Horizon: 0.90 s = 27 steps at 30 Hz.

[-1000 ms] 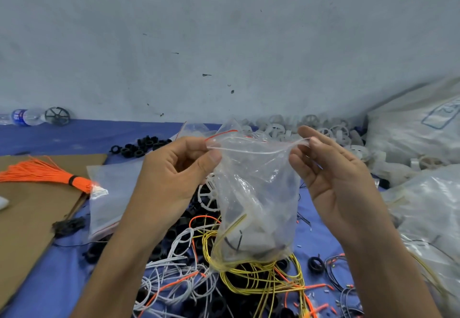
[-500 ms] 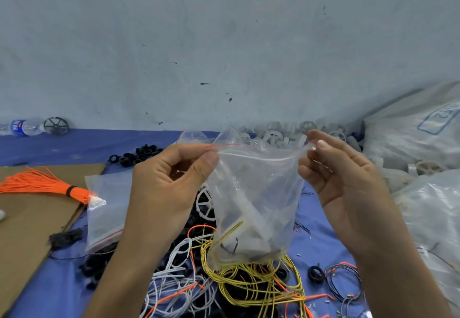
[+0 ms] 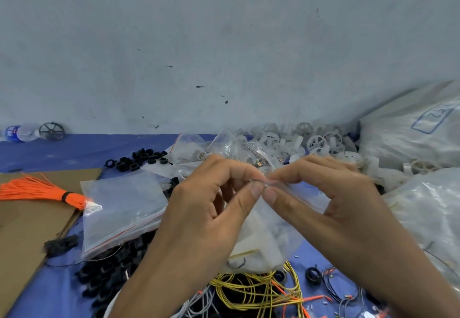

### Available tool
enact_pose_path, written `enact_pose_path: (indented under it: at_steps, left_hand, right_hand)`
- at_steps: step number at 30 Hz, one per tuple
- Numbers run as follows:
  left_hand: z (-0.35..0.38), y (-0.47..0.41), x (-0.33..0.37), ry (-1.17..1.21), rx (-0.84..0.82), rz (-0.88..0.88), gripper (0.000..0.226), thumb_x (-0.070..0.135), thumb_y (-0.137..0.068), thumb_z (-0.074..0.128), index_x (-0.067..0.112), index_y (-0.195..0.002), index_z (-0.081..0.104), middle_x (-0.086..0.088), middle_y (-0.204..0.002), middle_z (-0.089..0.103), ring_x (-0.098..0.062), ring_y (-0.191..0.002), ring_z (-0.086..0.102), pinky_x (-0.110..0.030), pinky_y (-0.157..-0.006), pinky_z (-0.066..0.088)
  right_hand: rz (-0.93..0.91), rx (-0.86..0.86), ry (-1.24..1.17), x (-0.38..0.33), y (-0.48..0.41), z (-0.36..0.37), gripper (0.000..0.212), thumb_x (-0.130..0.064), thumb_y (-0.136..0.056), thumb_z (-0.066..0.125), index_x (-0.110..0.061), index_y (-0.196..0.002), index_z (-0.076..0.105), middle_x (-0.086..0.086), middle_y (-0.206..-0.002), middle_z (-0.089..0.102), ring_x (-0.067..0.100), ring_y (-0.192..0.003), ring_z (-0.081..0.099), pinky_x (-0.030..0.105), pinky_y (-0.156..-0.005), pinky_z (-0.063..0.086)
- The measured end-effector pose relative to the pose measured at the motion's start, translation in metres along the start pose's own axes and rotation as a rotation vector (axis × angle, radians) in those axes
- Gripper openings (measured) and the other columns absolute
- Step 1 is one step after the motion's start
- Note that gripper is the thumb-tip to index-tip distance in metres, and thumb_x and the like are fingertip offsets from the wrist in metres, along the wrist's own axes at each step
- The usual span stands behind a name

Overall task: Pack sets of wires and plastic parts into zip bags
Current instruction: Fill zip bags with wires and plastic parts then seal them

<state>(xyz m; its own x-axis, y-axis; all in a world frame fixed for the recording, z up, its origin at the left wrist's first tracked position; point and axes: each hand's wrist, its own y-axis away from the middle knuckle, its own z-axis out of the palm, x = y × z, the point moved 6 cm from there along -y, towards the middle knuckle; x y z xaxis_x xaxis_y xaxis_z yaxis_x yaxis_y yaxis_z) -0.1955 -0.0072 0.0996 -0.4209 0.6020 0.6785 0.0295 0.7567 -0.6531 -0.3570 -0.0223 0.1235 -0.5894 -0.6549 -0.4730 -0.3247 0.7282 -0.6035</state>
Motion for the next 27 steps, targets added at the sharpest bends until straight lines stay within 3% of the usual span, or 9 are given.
enact_pose_path:
  at_steps: [3, 7, 9, 11, 17, 21, 23, 25, 27]
  left_hand:
    - [0.0, -0.001, 0.0, 0.014, -0.011, -0.007, 0.007, 0.038, -0.088, 0.065, 0.042, -0.093, 0.068, 0.005, -0.088, 0.062, -0.014, -0.071, 0.058, -0.018, -0.06, 0.046]
    - [-0.002, 0.0, -0.001, 0.023, -0.023, -0.013, 0.007, 0.04, -0.088, 0.066, 0.039, -0.094, 0.069, 0.004, -0.086, 0.061, -0.014, -0.073, 0.058, -0.017, -0.06, 0.045]
    - [-0.006, 0.0, -0.005, 0.054, 0.005, -0.039, 0.013, 0.044, -0.086, 0.064, 0.035, -0.095, 0.069, 0.004, -0.082, 0.061, -0.012, -0.066, 0.055, -0.023, -0.056, 0.045]
    - [-0.016, -0.001, -0.015, 0.074, 0.064, -0.081, 0.015, 0.043, -0.085, 0.065, 0.031, -0.095, 0.068, 0.003, -0.079, 0.062, -0.021, -0.065, 0.056, -0.028, -0.054, 0.046]
    - [-0.045, -0.008, -0.039, 0.045, 0.181, -0.143, 0.003, 0.042, -0.089, 0.066, 0.038, -0.089, 0.067, 0.017, -0.073, 0.064, 0.003, -0.058, 0.054, -0.008, -0.055, 0.043]
    - [-0.038, -0.008, -0.042, 0.011, 0.083, -0.18, 0.013, 0.047, -0.086, 0.06, 0.041, -0.094, 0.068, 0.011, -0.074, 0.063, 0.0, -0.057, 0.051, -0.016, -0.051, 0.045]
    - [-0.034, -0.007, -0.038, -0.018, 0.07, -0.167, 0.012, 0.048, -0.088, 0.062, 0.039, -0.093, 0.068, 0.005, -0.075, 0.062, -0.007, -0.06, 0.052, -0.02, -0.054, 0.045]
    - [-0.03, -0.006, -0.031, -0.061, 0.09, -0.128, 0.012, 0.048, -0.091, 0.062, 0.037, -0.092, 0.066, 0.004, -0.076, 0.062, -0.008, -0.062, 0.054, -0.017, -0.055, 0.044]
    - [-0.021, -0.004, -0.019, -0.109, 0.084, -0.078, 0.011, 0.045, -0.089, 0.059, 0.036, -0.092, 0.063, 0.007, -0.077, 0.06, -0.009, -0.064, 0.054, -0.017, -0.054, 0.042]
  right_hand:
    - [0.023, -0.012, -0.077, 0.001, -0.001, 0.0, 0.016, -0.051, -0.081, 0.063, -0.037, -0.083, 0.07, -0.023, -0.086, 0.065, 0.007, -0.09, 0.061, 0.043, -0.085, 0.045]
    - [-0.026, -0.006, 0.037, -0.001, -0.001, -0.001, 0.027, -0.061, -0.081, 0.056, -0.037, -0.082, 0.067, -0.024, -0.087, 0.063, 0.006, -0.087, 0.058, 0.037, -0.081, 0.044]
    - [-0.02, -0.04, 0.1, 0.006, -0.001, -0.005, 0.033, -0.068, -0.079, 0.053, -0.038, -0.084, 0.065, -0.026, -0.09, 0.063, 0.001, -0.089, 0.057, 0.031, -0.081, 0.042]
    - [0.014, -0.092, 0.171, 0.02, -0.001, -0.011, 0.037, -0.073, -0.077, 0.055, -0.038, -0.084, 0.065, -0.029, -0.088, 0.064, -0.004, -0.089, 0.057, 0.032, -0.083, 0.042]
    - [0.164, 0.018, 0.096, 0.054, -0.004, -0.028, 0.017, -0.047, -0.077, 0.068, -0.033, -0.073, 0.06, -0.02, -0.078, 0.063, 0.004, -0.076, 0.059, 0.015, -0.064, 0.04]
    - [0.172, 0.037, 0.115, 0.054, -0.006, -0.024, 0.015, -0.047, -0.077, 0.066, -0.034, -0.077, 0.059, -0.021, -0.083, 0.064, 0.003, -0.081, 0.059, 0.014, -0.07, 0.042]
    - [0.172, 0.032, 0.13, 0.053, -0.005, -0.025, 0.015, -0.049, -0.076, 0.067, -0.037, -0.084, 0.063, -0.021, -0.084, 0.065, 0.002, -0.086, 0.06, 0.022, -0.079, 0.047]
    - [0.14, 0.017, 0.12, 0.043, -0.003, -0.027, 0.032, -0.06, -0.074, 0.068, -0.042, -0.1, 0.066, -0.024, -0.096, 0.065, 0.0, -0.098, 0.059, 0.028, -0.086, 0.047]
    - [0.079, 0.008, 0.123, 0.026, 0.0, -0.025, 0.048, -0.073, -0.074, 0.064, -0.047, -0.113, 0.062, -0.029, -0.108, 0.061, -0.001, -0.11, 0.054, 0.025, -0.091, 0.043]
